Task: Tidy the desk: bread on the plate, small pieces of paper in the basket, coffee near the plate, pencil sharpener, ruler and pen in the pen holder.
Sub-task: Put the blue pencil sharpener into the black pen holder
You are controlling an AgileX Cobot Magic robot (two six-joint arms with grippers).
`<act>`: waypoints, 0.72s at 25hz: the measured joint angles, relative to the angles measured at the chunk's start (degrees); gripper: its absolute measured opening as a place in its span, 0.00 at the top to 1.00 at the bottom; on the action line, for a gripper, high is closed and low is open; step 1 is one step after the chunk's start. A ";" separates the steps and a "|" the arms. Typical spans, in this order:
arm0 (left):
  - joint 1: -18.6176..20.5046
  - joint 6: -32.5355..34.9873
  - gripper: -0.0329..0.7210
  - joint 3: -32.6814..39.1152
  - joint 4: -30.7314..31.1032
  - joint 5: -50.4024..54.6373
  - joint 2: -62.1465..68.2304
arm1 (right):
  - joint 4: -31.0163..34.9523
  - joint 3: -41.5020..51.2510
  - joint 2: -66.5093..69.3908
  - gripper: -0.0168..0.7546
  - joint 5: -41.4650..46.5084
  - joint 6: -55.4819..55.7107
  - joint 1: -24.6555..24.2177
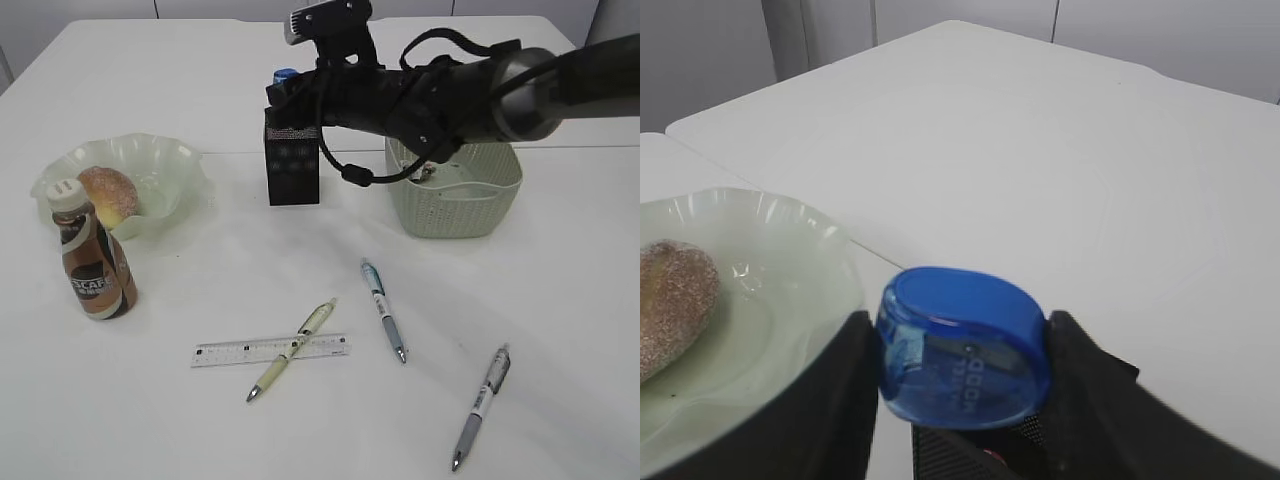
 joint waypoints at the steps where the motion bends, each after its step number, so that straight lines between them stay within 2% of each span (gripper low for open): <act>1: 0.00 0.00 0.33 0.00 0.00 0.00 0.00 | 0.00 -0.67 0.70 0.56 0.00 0.00 0.00; 18: 0.00 0.00 0.33 0.00 0.00 0.00 0.00 | -0.13 -9.71 8.90 0.56 -0.05 -0.31 -2.32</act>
